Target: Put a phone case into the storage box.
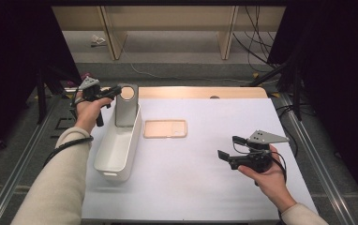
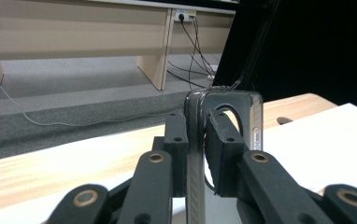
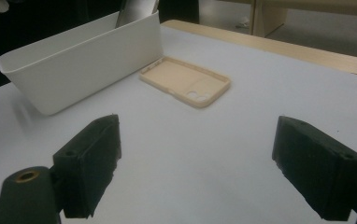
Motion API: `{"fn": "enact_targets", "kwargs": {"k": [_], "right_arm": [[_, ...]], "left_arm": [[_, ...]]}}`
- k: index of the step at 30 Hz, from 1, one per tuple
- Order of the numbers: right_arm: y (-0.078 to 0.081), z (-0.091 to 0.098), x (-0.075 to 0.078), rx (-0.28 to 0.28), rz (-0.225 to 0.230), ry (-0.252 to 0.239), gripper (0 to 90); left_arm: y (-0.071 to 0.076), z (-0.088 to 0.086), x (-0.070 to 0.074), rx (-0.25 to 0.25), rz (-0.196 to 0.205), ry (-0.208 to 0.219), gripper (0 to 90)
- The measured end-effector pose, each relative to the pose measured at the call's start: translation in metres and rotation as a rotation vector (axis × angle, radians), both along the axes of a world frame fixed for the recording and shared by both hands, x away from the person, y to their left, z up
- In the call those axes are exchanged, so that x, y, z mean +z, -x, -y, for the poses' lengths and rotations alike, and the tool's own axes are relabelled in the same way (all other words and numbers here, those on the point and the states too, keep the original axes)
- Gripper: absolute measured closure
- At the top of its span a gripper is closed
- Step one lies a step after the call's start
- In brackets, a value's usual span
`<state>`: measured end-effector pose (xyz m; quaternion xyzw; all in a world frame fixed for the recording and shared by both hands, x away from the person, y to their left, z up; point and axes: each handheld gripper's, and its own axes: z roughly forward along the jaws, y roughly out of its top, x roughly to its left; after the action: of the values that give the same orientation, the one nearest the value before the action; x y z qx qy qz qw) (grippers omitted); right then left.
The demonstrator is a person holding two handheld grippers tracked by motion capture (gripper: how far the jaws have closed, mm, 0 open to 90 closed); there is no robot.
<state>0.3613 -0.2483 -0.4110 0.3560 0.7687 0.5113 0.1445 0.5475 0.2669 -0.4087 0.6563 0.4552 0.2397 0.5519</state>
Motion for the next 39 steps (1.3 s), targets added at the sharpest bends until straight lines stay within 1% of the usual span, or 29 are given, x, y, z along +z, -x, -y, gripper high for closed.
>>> {"fn": "enact_targets", "kwargs": {"k": [6,9,16,19,24,26,28,30,32,34,36,37,38,39], "right_arm": [[0.0,0.0,0.0,0.0,-0.001,0.0,16.3],[0.0,0.0,0.0,0.0,-0.001,0.0,16.3],[0.0,0.0,0.0,0.0,0.0,0.0,16.3],[0.0,0.0,0.0,0.0,-0.002,0.0,16.3],[0.0,0.0,0.0,0.0,-0.004,-0.001,16.3],[0.0,0.0,0.0,0.0,-0.004,-0.001,16.3],[0.0,0.0,0.0,-0.001,-0.004,-0.001,16.3],[0.0,0.0,0.0,-0.001,-0.006,-0.002,16.3],[-0.001,0.0,0.0,-0.005,-0.013,-0.003,16.4],[-0.001,0.0,0.0,-0.005,-0.016,-0.004,16.4],[-0.001,0.0,0.0,-0.006,-0.014,-0.004,16.4],[-0.001,0.0,0.0,-0.006,-0.014,-0.004,16.4],[-0.001,0.0,0.0,-0.006,-0.014,-0.003,16.4],[-0.001,0.0,0.0,-0.006,-0.015,-0.002,16.4]], "left_arm": [[-0.001,-0.001,-0.003,0.004,-0.013,-0.014,77.0],[-0.001,-0.001,-0.004,0.006,-0.022,-0.036,76.2],[-0.001,-0.001,-0.005,0.022,-0.03,-0.047,74.2],[-0.002,-0.001,-0.004,0.029,-0.037,-0.066,71.5],[-0.002,0.0,-0.004,0.041,-0.047,-0.084,64.4],[-0.002,0.0,-0.004,0.051,-0.061,-0.093,59.8],[-0.002,0.001,-0.004,0.065,-0.08,-0.092,53.2],[-0.002,0.002,-0.003,0.082,-0.098,-0.096,43.7],[-0.001,0.002,-0.002,0.097,-0.112,-0.112,32.7],[0.0,0.002,0.001,0.109,-0.112,-0.137,26.2],[0.002,0.0,0.004,0.118,-0.114,-0.143,21.6],[0.003,-0.001,0.006,0.122,-0.116,-0.139,17.5],[0.004,-0.002,0.008,0.114,-0.112,-0.145,16.0],[0.006,-0.003,0.01,0.101,-0.109,-0.155,16.4]]}}
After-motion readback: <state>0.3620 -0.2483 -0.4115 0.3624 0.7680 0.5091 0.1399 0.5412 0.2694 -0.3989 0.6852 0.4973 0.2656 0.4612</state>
